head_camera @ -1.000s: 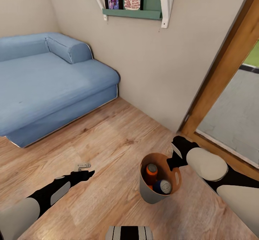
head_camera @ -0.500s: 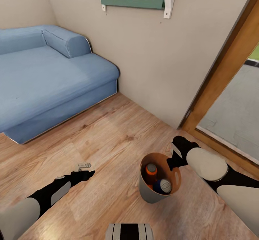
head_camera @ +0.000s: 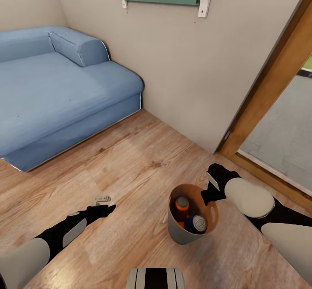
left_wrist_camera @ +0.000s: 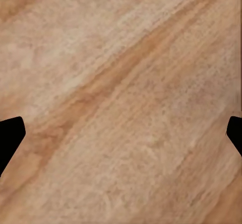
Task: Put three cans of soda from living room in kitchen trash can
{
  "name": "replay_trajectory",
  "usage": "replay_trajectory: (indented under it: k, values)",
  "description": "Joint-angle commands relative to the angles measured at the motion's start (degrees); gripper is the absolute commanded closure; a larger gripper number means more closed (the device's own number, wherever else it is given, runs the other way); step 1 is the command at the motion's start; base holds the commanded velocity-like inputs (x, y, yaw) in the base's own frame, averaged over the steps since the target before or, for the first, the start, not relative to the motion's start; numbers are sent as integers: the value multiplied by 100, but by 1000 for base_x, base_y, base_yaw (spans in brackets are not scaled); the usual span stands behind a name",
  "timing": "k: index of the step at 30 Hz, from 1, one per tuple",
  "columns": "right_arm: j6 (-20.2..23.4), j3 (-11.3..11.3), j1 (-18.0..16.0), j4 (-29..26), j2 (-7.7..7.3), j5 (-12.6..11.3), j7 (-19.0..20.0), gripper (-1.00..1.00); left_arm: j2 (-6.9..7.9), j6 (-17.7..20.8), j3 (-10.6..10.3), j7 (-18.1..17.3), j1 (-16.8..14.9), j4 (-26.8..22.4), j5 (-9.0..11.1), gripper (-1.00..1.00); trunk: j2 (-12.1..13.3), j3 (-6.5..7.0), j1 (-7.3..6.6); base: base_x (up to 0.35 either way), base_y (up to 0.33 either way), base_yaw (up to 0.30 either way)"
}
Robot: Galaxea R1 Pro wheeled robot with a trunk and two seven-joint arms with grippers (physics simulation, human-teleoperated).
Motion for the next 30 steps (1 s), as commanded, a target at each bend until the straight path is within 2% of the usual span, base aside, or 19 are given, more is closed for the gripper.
replay_trajectory:
  k: [1,6,15,17,30]
  values:
    - [6,-76,0,5,0,-111,28,100,-2,-11,-7,0,0,0,0,-100,-2,-22,2,0,0,0]
    - [6,-73,0,2,0,-111,29,100,-3,-25,-21,-1,0,18,0,-100,-8,-133,15,0,0,0]
    - [-1,42,0,1,6,-117,30,100,-33,-37,-26,-1,0,160,-9,-100,-8,-133,15,0,0,0]
    - [-2,65,0,3,8,-119,30,100,-36,-38,-26,-1,0,164,-9,-100,-11,-177,20,0,0,0]
    - [-3,82,0,5,4,-119,30,100,-48,-112,-26,-1,-1,172,-9,-100,-12,-199,23,0,0,0]
